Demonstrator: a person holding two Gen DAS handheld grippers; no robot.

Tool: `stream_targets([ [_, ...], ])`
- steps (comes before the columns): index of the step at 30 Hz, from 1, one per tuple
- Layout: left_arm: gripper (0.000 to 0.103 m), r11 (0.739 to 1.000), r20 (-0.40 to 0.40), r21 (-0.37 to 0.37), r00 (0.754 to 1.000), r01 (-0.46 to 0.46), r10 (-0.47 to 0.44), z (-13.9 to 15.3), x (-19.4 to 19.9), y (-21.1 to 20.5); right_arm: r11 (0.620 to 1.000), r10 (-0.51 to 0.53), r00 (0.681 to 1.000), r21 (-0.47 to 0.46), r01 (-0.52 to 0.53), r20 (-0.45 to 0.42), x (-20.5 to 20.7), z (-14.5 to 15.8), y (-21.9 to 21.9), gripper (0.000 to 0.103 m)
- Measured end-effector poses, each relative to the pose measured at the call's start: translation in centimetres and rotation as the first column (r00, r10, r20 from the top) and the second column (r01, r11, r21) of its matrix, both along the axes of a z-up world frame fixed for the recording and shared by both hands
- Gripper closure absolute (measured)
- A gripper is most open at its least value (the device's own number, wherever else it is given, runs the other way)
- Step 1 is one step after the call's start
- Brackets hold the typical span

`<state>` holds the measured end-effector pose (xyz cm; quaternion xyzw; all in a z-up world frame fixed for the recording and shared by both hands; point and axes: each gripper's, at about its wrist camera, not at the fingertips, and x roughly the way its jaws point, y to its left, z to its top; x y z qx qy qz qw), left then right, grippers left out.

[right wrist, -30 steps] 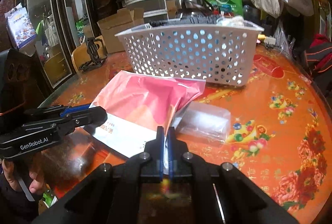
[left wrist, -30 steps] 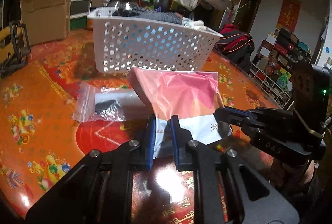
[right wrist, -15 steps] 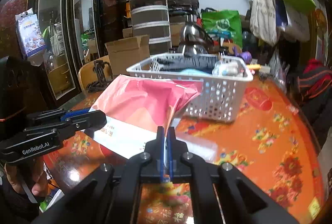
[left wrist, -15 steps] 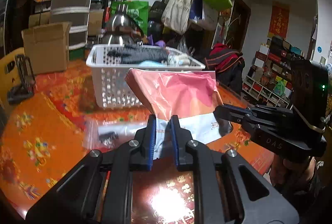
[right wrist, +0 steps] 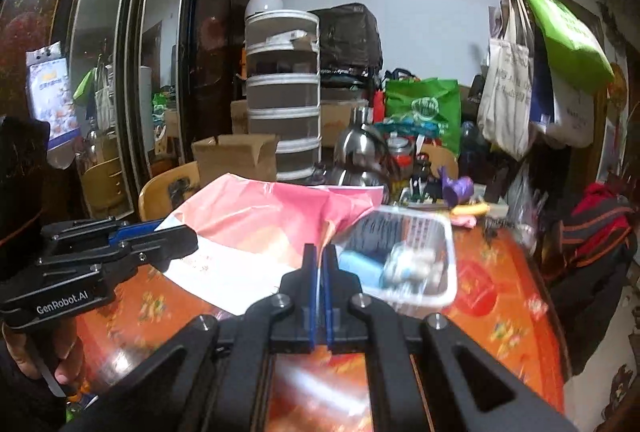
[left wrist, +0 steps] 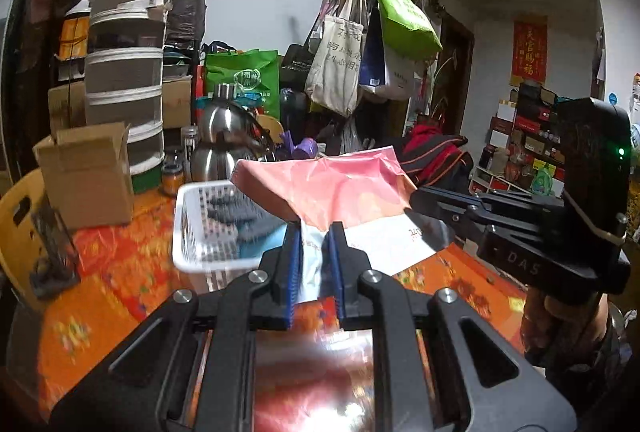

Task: Organize soft objects
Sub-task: 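Lift the mailer bag with both tools, lower it into the basket and open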

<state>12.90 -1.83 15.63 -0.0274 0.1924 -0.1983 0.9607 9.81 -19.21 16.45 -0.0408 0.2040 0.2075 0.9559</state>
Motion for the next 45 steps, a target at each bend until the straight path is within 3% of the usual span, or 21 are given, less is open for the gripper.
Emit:
stream_targets([
  [8, 0.09, 0.999, -0.052, 0.034, 0.999, -0.006, 0.008, 2.3, 9.2, -0.2, 0.999, -0.028, 0.999, -0.017, 0.027, -0.044, 8.4, 1.9, 0.3, 0.102],
  [16, 0.09, 0.997, -0.174, 0.07, 0.984, -0.033, 0.045, -2.1, 17.5, -0.8, 0.997, -0.057, 0.987, -0.055, 0.049, -0.151, 15.5, -2.4, 1.1, 0.102],
  [30, 0.089, 0.99, -0.283, 0.102, 0.951, -0.098, 0.123, -7.8, 23.2, -0.1, 0.989, -0.072, 0.977, -0.142, 0.044, -0.203, 19.5, -6.7, 3.0, 0.102],
  [35, 0.078, 0.987, -0.302, 0.095, 0.942, -0.126, 0.149, -9.0, 23.8, 0.5, 0.985, -0.089, 0.972, -0.163, 0.054, -0.216, 19.8, -7.4, 3.0, 0.101],
  [37, 0.056, 0.989, -0.31, 0.059, 0.94, -0.134, 0.145, -9.0, 23.6, 1.2, 0.989, -0.096, 0.971, -0.135, 0.067, -0.22, 19.7, -7.4, 2.3, 0.101],
  [38, 0.047, 0.988, -0.305, 0.052, 0.94, -0.143, 0.152, -9.0, 23.4, 1.4, 0.99, -0.101, 0.968, -0.117, 0.076, -0.229, 19.7, -7.3, 1.8, 0.099],
  [39, 0.032, 0.986, -0.288, 0.053, 0.943, -0.156, 0.165, -8.9, 23.0, 1.7, 0.991, -0.105, 0.967, -0.11, 0.081, -0.232, 19.6, -7.3, 1.5, 0.096],
  [40, 0.024, 0.985, -0.271, 0.058, 0.947, -0.163, 0.172, -8.7, 22.5, 1.8, 0.99, -0.108, 0.967, -0.108, 0.085, -0.233, 19.5, -7.2, 1.2, 0.084],
  [41, 0.022, 0.984, -0.258, 0.063, 0.95, -0.166, 0.177, -8.6, 22.1, 1.8, 0.99, -0.113, 0.966, -0.108, 0.089, -0.234, 19.3, -7.2, 1.0, 0.058],
  [43, 0.02, 0.984, -0.255, 0.059, 0.951, -0.167, 0.176, -8.3, 21.2, 2.0, 0.989, -0.12, 0.968, -0.107, 0.098, -0.222, 18.5, -7.2, 0.6, 0.032],
  [45, 0.019, 0.986, -0.259, 0.043, 0.952, -0.158, 0.164, -7.8, 20.2, 2.2, 0.989, -0.128, 0.973, -0.101, 0.11, -0.193, 17.3, -6.9, 0.2, 0.032],
])
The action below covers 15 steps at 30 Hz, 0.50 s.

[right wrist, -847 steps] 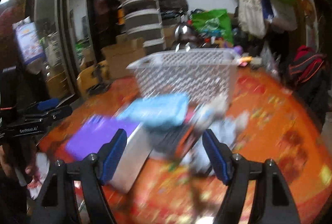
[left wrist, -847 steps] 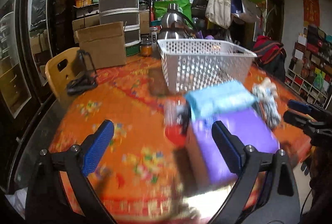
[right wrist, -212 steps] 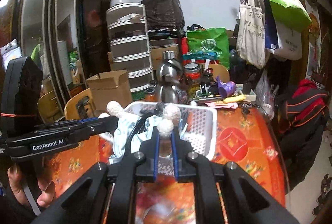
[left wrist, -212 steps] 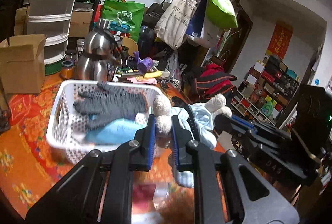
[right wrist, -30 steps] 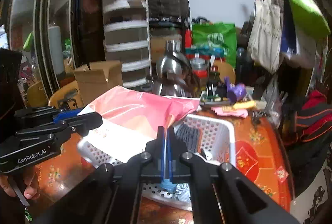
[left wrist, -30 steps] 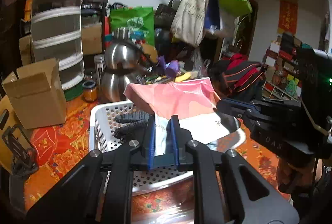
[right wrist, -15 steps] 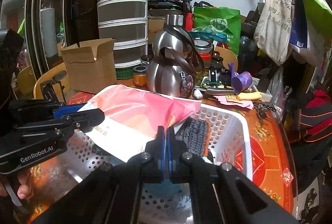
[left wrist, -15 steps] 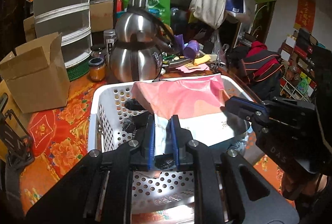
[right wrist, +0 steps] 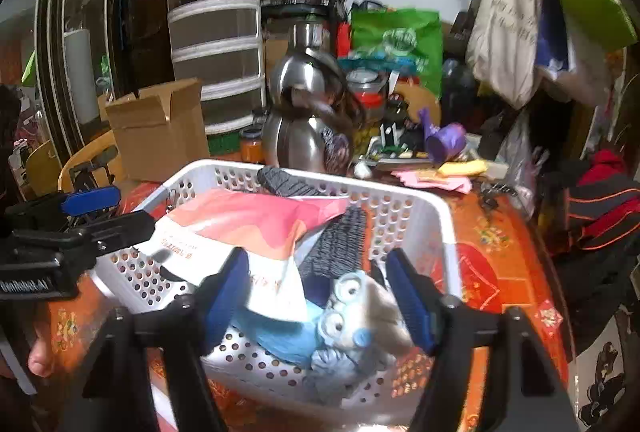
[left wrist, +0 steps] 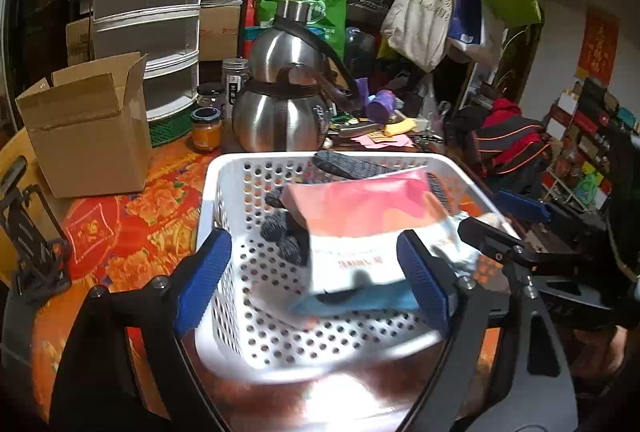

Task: Organize soft objects
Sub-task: 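Lift the mailer bag with both tools, lower it into the basket and open, then move both tools back to the clear plastic bag holding a white roll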

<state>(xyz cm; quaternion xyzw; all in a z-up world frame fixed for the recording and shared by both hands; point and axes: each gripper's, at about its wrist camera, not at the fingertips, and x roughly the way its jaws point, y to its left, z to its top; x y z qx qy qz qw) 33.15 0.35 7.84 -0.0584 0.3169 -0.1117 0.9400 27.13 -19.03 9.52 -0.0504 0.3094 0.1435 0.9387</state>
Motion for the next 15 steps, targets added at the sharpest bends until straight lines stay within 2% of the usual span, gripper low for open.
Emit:
stream_targets([
  [4, 0.013, 1.0, 0.019, 0.022, 1.0, 0.002, -0.002, 0.7, -2.4, -0.1, 0.997, -0.007, 1.0, 0.077, 0.007, -0.007, -1.9, 0.3, -1.4, 0.026],
  [8, 0.008, 0.999, 0.034, 0.034, 0.999, -0.017, 0.016, 1.5, -3.6, -0.5, 0.998, -0.043, 0.999, 0.048, 0.042, 0.023, -3.2, 0.7, -1.9, 0.025],
  [12, 0.007, 0.999, -0.022, 0.028, 0.999, -0.042, 0.043, 1.2, -3.5, -0.3, 0.997, -0.051, 0.999, 0.054, 0.05, 0.017, -3.7, 0.9, -2.5, 0.025],
  [15, 0.007, 0.998, -0.032, 0.031, 0.998, -0.058, 0.059, 0.7, -4.9, 0.5, 0.997, -0.05, 0.999, 0.063, 0.049, 0.011, -5.0, 0.6, -3.3, 0.023],
])
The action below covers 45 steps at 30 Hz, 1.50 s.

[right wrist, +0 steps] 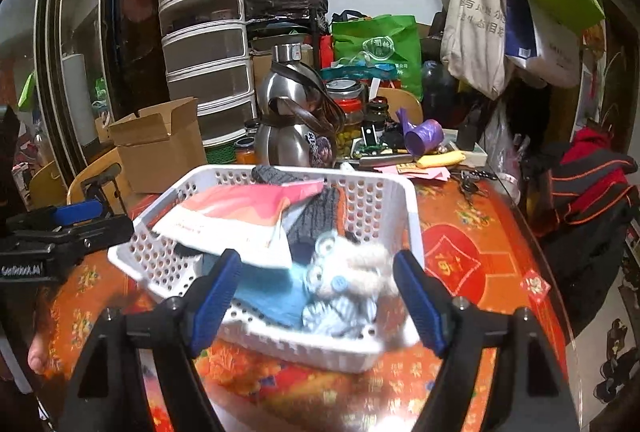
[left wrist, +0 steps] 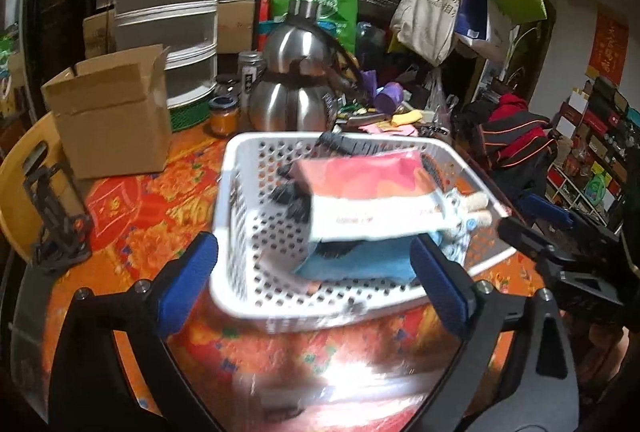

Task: Organize soft objects
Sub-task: 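Move both tools back to the clear plastic bag holding a white roll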

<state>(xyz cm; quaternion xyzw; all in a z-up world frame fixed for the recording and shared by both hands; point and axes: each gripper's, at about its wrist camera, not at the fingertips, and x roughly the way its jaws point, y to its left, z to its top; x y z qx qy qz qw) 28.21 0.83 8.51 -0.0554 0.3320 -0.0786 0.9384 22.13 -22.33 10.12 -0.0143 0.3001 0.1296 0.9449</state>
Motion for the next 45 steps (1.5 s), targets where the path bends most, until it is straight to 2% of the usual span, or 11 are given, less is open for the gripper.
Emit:
stream_targets([
  [4, 0.007, 1.0, -0.007, -0.009, 1.0, -0.022, 0.022, -1.4, -4.0, 1.7, 1.0, -0.02, 0.998, -0.024, 0.018, -0.056, -2.4, -1.9, -0.6, 0.022],
  [9, 0.007, 0.999, -0.077, 0.001, 0.996, -0.052, 0.052, -5.5, -9.1, 3.9, 0.999, 0.02, 0.993, -0.035, -0.024, -0.12, -7.0, -5.9, -0.7, 0.022],
  [13, 0.007, 0.998, -0.134, -0.022, 0.989, -0.065, 0.062, -8.7, -10.6, 5.6, 0.998, 0.04, 0.976, -0.042, -0.05, -0.214, -8.9, -9.9, -0.6, 0.022],
  [16, 0.007, 0.998, -0.18, -0.003, 0.981, -0.07, 0.069, -10.8, -10.2, 6.0, 0.998, 0.038, 0.964, -0.032, -0.048, -0.262, -9.0, -11.9, -0.8, 0.022],
  [22, 0.007, 0.999, -0.244, 0.015, 0.969, -0.032, 0.035, -13.7, -8.8, 4.8, 0.999, 0.03, 0.959, -0.012, -0.035, -0.283, -9.0, -12.9, -1.0, 0.022],
  [27, 0.007, 0.999, -0.261, 0.046, 0.965, 0.005, 0.007, -14.6, -8.0, 3.2, 0.997, 0.059, 0.952, -0.027, -0.07, -0.301, -8.7, -13.3, -0.1, 0.024],
  [33, 0.007, 0.998, -0.281, 0.06, 0.959, 0.036, -0.018, -15.4, -7.0, 2.3, 0.995, 0.08, 0.945, -0.031, -0.094, -0.316, -8.4, -13.5, 0.5, 0.035],
  [40, 0.007, 0.996, -0.265, 0.069, 0.964, 0.055, -0.035, -15.9, -6.6, 1.7, 0.993, 0.114, 0.941, 0.017, -0.115, -0.318, -7.9, -13.5, 0.2, 0.056],
  [42, 0.008, 0.995, -0.258, 0.083, 0.965, 0.063, -0.039, -16.0, -6.6, 1.2, 0.993, 0.118, 0.941, 0.007, -0.122, -0.317, -8.0, -13.4, 0.5, 0.057],
  [44, 0.012, 0.992, -0.249, 0.105, 0.968, 0.07, -0.041, -16.1, -6.8, 0.7, 0.992, 0.114, 0.942, -0.013, -0.125, -0.315, -8.1, -13.4, 0.9, 0.059],
  [45, 0.018, 0.99, -0.24, 0.123, 0.97, 0.071, -0.04, -16.1, -7.0, 0.4, 0.992, 0.116, 0.942, -0.019, -0.128, -0.314, -8.1, -13.4, 1.0, 0.06],
])
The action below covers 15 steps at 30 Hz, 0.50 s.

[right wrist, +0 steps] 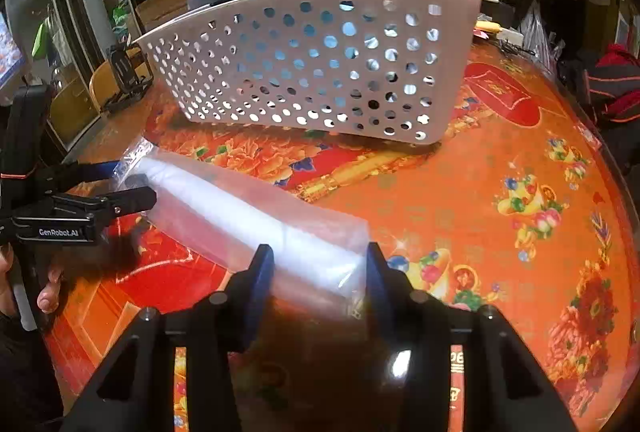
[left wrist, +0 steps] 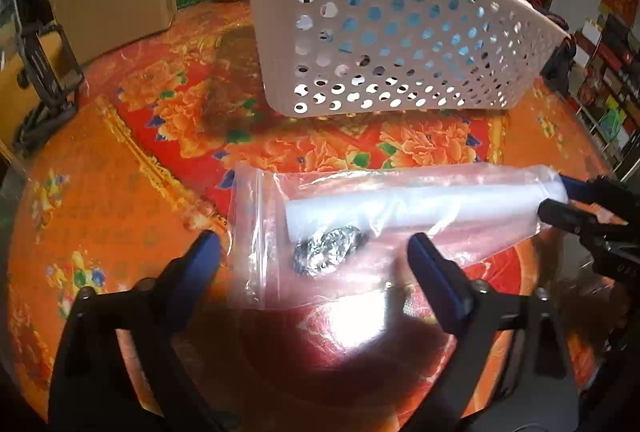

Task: Organize soft objects
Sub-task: 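Close the left tool on the bag's open end while the right tool grips its other end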

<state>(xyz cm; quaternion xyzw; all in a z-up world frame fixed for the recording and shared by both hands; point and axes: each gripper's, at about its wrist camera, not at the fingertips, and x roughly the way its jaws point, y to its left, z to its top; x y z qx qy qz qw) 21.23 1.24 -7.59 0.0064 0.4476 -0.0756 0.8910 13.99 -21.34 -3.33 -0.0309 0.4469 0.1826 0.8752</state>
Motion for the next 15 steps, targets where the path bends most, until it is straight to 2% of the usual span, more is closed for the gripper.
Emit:
stream_targets([
  [1, 0.024, 1.0, 0.007, 0.005, 1.0, 0.003, -0.003, 0.1, -0.1, -0.1, 1.0, 0.003, 1.0, -0.005, -0.003, 0.001, 0.0, 0.0, 0.1, 0.061],
  [3, 0.03, 1.0, 0.013, 0.014, 1.0, 0.006, -0.007, 0.1, -0.2, -0.3, 1.0, 0.007, 1.0, -0.009, -0.007, 0.003, -0.1, 0.0, 0.3, 0.065],
  [6, 0.046, 1.0, 0.024, 0.008, 1.0, 0.009, -0.009, 0.3, -0.3, -0.3, 1.0, 0.021, 1.0, -0.004, -0.021, 0.003, -0.2, 0.0, 0.4, 0.073],
  [7, 0.054, 1.0, 0.027, 0.001, 1.0, 0.007, -0.007, 0.4, -0.4, -0.2, 1.0, 0.026, 1.0, -0.005, -0.026, 0.004, -0.2, 0.0, 0.5, 0.076],
  [10, 0.068, 0.998, 0.032, -0.056, 0.999, 0.01, -0.009, 0.5, -0.7, 0.6, 0.999, 0.033, 0.999, -0.01, -0.033, 0.008, -0.3, 0.0, 0.6, 0.083],
  [12, 0.071, 0.994, 0.036, -0.106, 0.999, 0.012, -0.008, 0.6, -1.0, 1.3, 0.999, 0.038, 0.999, -0.003, -0.038, 0.007, -0.4, 0.0, 0.7, 0.086],
  [15, 0.077, 0.994, 0.053, -0.112, 0.999, 0.017, -0.012, 0.8, -1.3, 1.3, 0.999, 0.036, 0.999, 0.007, -0.036, 0.01, -0.5, 0.1, 0.6, 0.088],
])
